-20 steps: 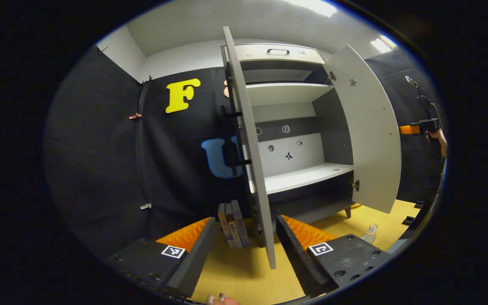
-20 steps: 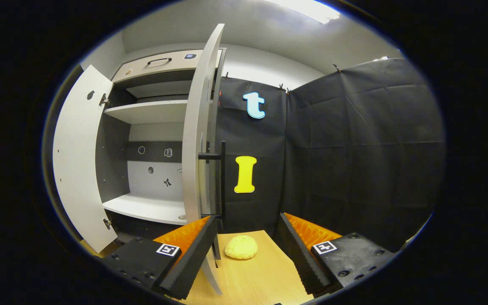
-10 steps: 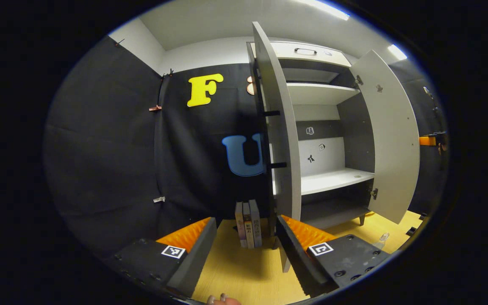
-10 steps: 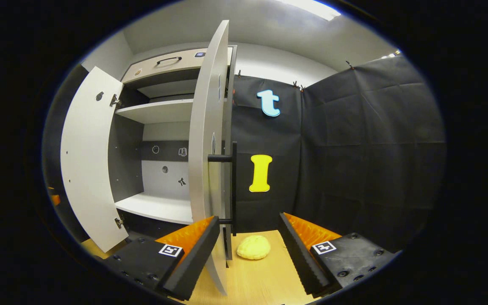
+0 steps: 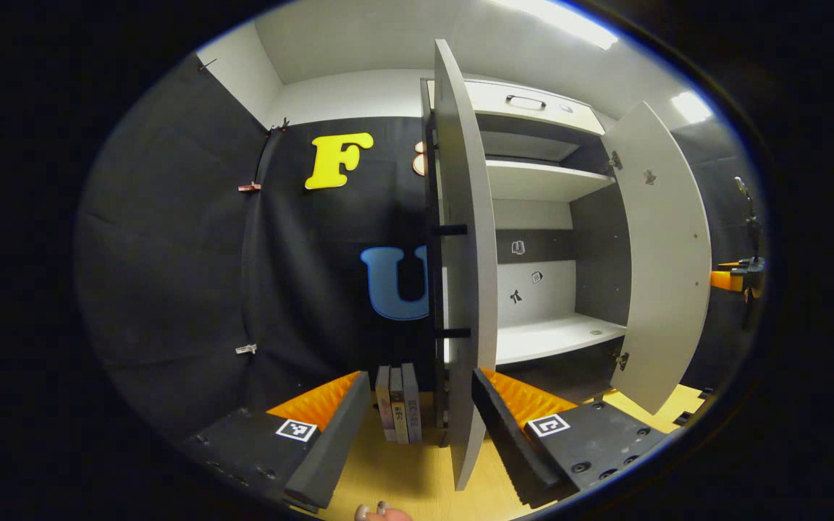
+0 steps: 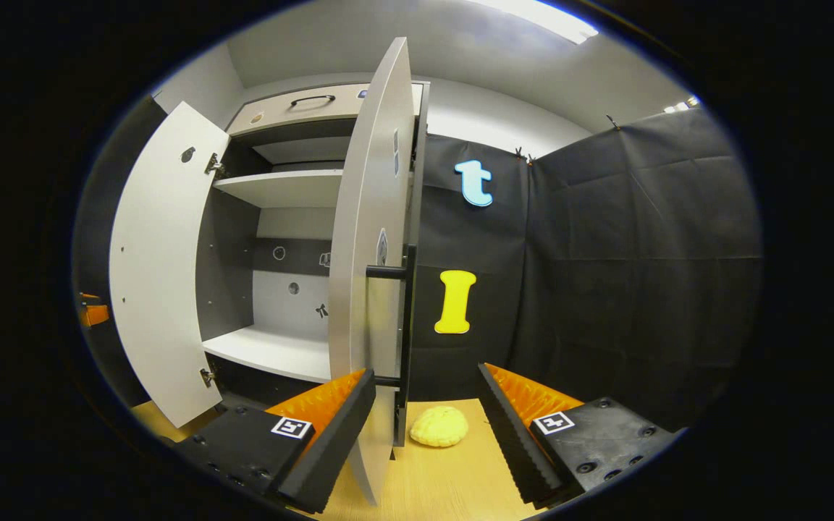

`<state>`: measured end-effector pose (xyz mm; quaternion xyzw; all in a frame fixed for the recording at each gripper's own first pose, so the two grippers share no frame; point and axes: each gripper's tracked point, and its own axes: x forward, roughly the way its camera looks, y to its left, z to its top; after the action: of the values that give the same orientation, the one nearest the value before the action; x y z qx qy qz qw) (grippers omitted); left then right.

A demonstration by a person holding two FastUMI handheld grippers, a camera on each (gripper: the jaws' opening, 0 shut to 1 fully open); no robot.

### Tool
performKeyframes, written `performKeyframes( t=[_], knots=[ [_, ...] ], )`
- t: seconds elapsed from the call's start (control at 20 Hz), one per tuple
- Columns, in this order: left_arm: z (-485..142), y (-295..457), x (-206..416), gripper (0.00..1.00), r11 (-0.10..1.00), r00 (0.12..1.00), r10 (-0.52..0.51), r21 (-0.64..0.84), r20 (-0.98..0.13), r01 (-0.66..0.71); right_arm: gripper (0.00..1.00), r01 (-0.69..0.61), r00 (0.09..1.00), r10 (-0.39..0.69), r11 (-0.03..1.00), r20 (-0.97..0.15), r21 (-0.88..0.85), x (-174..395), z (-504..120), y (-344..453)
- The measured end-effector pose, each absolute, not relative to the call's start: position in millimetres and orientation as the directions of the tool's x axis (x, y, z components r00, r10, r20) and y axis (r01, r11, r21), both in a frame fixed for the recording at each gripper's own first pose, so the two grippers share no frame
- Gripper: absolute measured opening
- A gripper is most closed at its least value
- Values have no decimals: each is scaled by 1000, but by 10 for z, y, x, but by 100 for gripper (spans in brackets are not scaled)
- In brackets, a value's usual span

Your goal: Grasp the bottle in the cabinet with the left hand and place it on the coaster, then close the right door with the right hand and the left door with the left hand.

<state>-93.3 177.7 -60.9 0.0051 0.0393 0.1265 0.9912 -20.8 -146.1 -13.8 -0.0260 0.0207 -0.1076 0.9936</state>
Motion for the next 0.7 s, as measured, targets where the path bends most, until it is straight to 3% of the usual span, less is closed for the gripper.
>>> performKeyframes(
  t=[0.3, 0.45, 0.7],
  knots=[
    [-591, 1889, -777, 90, 969, 966, 247, 4, -77, -247, 95, 97, 995, -97, 995, -34, 11, 96, -204, -817],
    [-550, 1956, -769, 90, 972, 970, 233, -21, -72, -235, 95, -49, 995, 52, 998, -88, 30, 387, -443, -248],
    [-561, 1924, -719, 90, 981, 978, 190, 49, -84, -186, 98, -99, 991, 97, 995, -91, -16, 474, -462, 78]
  ],
)
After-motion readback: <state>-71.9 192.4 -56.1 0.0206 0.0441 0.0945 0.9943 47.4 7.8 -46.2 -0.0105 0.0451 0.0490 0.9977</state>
